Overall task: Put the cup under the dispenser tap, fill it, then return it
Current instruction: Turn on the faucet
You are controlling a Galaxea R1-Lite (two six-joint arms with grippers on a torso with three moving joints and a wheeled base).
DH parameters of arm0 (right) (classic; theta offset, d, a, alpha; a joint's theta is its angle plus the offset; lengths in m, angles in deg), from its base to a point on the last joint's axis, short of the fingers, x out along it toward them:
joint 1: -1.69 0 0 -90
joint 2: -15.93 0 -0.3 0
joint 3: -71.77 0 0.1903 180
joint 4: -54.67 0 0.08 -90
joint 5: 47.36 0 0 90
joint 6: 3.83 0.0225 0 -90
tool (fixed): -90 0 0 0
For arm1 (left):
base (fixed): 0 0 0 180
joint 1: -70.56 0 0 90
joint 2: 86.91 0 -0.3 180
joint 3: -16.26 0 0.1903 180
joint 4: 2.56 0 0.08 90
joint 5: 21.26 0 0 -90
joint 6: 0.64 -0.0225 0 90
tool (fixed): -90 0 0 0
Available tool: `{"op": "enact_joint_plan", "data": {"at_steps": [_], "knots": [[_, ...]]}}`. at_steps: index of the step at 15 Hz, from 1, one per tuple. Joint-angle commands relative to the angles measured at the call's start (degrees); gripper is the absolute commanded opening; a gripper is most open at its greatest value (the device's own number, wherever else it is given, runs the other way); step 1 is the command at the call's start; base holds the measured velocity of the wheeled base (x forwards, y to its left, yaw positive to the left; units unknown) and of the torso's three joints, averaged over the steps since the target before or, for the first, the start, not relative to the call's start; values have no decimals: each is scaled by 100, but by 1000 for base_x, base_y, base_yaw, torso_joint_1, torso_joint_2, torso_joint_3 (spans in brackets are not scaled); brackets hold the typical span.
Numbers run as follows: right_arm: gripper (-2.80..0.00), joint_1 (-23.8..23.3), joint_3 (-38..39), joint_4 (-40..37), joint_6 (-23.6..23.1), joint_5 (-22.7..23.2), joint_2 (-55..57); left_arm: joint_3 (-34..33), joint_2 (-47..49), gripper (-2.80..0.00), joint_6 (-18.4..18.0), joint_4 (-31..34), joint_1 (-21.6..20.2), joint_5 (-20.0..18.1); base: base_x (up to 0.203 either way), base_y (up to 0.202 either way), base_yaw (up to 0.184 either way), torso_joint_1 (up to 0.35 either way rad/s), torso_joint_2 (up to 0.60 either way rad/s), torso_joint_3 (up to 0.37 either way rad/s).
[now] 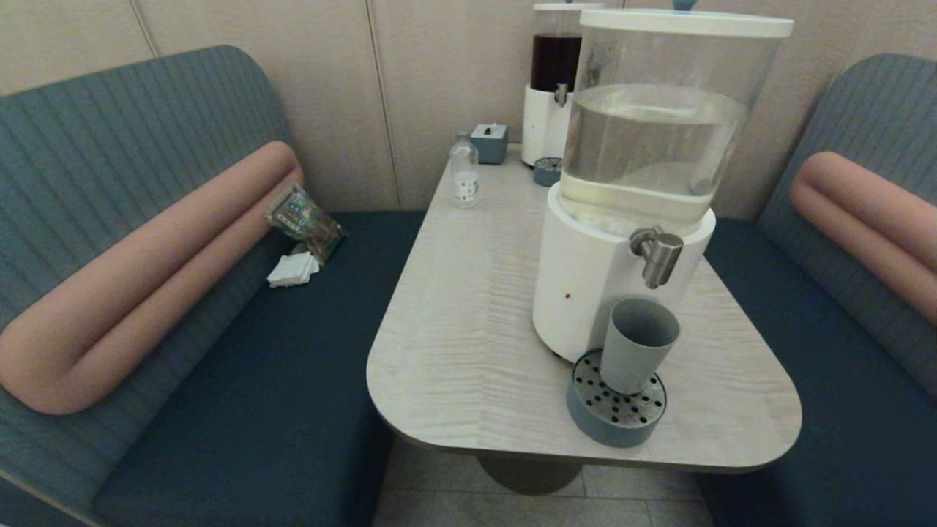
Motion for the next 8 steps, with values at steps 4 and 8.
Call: {"op": "enact_joint_plan", "data": {"at_steps": [4, 8], "knots": [[-280, 0, 0, -3, 0, 0, -2, -1390, -779, -280, -606, 967, -47, 362, 0, 0, 0, 0, 0, 0], [-280, 0, 0, -2, 0, 0, -2, -1405, -775, -280, -252, 1028, -50, 398, 0, 0, 0, 0, 0, 0]]}}
